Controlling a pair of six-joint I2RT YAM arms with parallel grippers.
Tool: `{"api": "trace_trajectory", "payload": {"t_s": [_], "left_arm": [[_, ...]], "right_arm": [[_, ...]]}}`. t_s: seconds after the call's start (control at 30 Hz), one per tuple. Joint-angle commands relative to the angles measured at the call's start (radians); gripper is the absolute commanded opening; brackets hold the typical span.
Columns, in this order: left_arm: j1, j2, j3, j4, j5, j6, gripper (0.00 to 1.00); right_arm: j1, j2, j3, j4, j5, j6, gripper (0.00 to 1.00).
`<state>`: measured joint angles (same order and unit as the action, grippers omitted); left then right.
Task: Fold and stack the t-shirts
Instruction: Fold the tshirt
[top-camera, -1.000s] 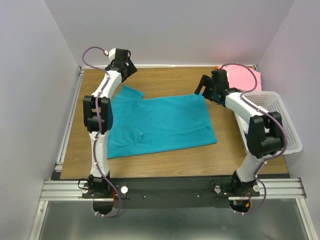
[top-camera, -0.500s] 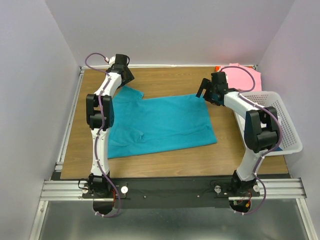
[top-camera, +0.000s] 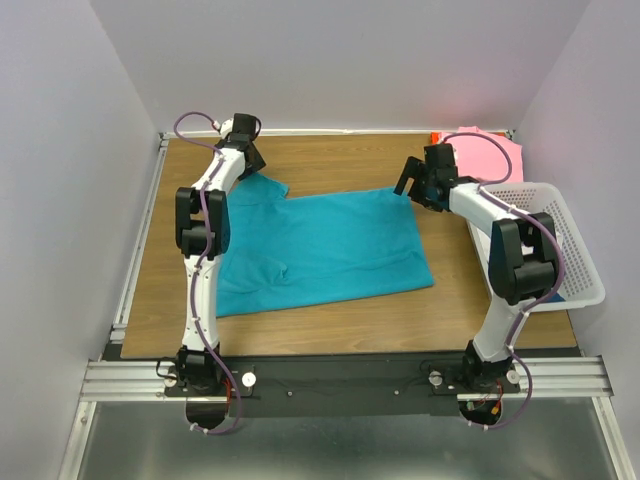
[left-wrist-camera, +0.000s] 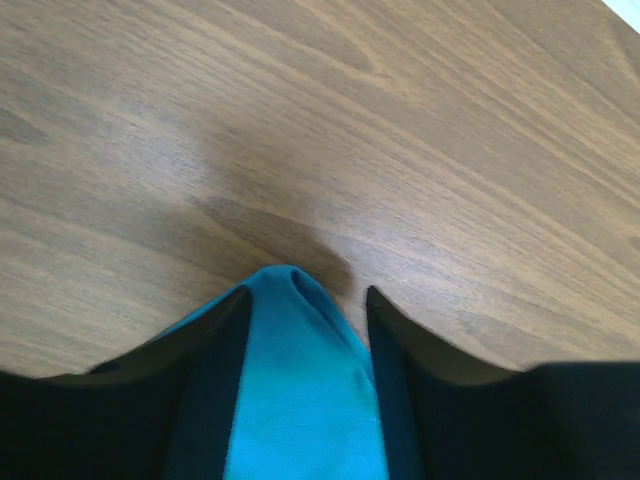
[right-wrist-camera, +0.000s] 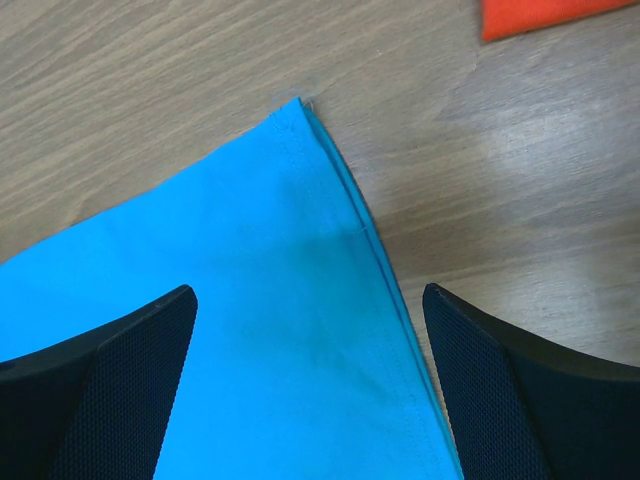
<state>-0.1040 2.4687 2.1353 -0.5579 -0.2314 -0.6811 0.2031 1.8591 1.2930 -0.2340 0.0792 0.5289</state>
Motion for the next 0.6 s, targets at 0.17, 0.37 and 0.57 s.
{"api": "trace_trajectory", "payload": {"t_s": [0.17, 0.37, 0.57], "left_arm": [[0.007, 0.033, 0.026, -0.036, 0.003, -0.003, 0.29], [0.007, 0.03, 0.02, -0.05, 0.006, 0.003, 0.1], [0.007, 0.009, 0.006, -0.045, 0.006, 0.009, 0.0]], "right_arm": [[-0.008, 0.058, 0.057, -0.016, -0.024, -0.078, 1.0], [-0.007, 0.147, 0.169, -0.01, -0.021, -0.2, 1.0], [-0.004, 0.256, 0.302, -0.007, -0.029, -0.23, 0.96]]}}
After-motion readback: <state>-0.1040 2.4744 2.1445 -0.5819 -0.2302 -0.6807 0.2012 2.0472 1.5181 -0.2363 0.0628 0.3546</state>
